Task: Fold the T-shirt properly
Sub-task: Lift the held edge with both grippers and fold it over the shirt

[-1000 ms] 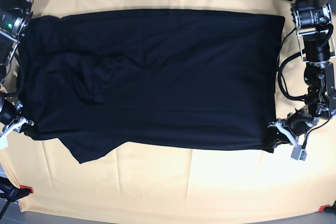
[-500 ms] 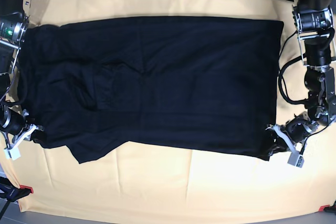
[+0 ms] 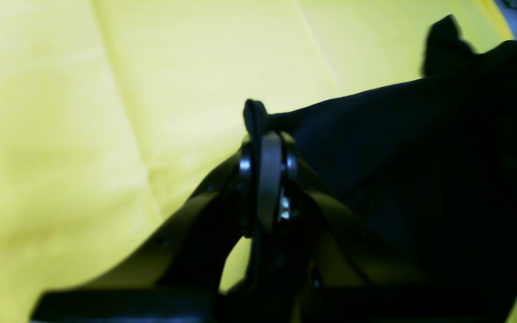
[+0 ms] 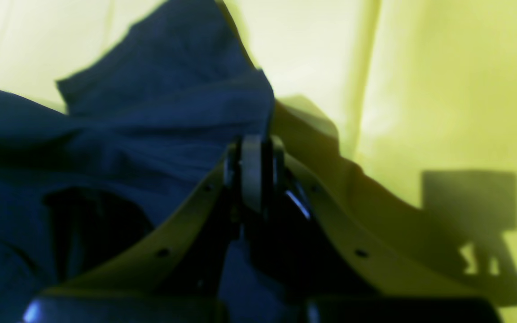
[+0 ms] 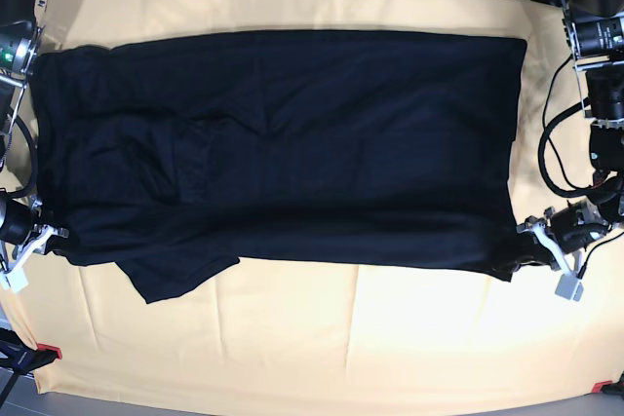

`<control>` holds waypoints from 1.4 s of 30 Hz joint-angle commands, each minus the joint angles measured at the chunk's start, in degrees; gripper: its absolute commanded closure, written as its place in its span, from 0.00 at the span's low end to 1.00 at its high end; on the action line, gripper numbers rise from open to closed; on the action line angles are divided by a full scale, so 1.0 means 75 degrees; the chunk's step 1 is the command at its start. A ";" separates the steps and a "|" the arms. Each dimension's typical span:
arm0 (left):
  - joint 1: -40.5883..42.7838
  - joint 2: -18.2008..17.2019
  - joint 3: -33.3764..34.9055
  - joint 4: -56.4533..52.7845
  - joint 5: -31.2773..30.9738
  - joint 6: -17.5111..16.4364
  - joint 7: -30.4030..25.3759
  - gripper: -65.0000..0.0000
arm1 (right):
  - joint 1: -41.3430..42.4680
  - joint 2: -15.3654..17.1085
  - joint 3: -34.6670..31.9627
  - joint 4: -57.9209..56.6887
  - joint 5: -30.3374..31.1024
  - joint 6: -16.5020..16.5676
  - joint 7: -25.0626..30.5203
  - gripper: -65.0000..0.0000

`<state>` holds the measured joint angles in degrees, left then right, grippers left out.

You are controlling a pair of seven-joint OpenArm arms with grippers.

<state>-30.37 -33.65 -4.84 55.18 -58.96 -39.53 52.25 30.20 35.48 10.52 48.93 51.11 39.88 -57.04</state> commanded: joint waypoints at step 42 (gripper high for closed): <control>-0.0248 -0.1667 -0.0058 0.0481 -0.3472 -0.0063 0.3314 1.00 | -0.0530 0.0752 0.0038 0.0903 0.2419 0.0016 -0.1792 1.00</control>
<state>-30.50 -44.75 -4.82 57.98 -84.03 -39.55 77.30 24.56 39.35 10.44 54.57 67.79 39.90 -71.42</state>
